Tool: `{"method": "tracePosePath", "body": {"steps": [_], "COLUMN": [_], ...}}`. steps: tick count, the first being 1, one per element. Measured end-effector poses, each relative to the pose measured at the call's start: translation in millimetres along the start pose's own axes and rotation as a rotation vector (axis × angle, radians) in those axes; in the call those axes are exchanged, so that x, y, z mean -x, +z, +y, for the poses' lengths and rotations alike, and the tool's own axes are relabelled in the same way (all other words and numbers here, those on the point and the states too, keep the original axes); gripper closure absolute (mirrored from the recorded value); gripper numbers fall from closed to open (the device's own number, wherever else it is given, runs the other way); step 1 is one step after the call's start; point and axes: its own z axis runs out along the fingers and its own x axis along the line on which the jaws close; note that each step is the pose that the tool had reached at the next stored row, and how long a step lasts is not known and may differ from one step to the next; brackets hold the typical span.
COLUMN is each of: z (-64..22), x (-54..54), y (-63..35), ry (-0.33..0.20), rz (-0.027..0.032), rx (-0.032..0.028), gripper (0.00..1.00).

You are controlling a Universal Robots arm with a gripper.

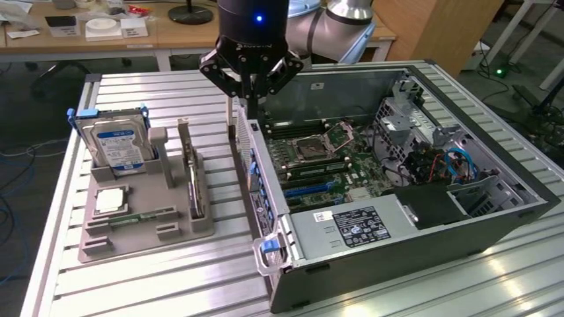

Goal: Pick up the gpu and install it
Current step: 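Reach for the gpu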

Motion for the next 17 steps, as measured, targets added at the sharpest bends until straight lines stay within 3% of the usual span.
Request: {"method": "tracePosePath", "body": {"steps": [17], "z": [-6.2], "x": [-9.6], "y": [-0.5], "ry": [0.000], "rz": [-0.0001], "rx": [0.0000], "gripper": [0.90]}}
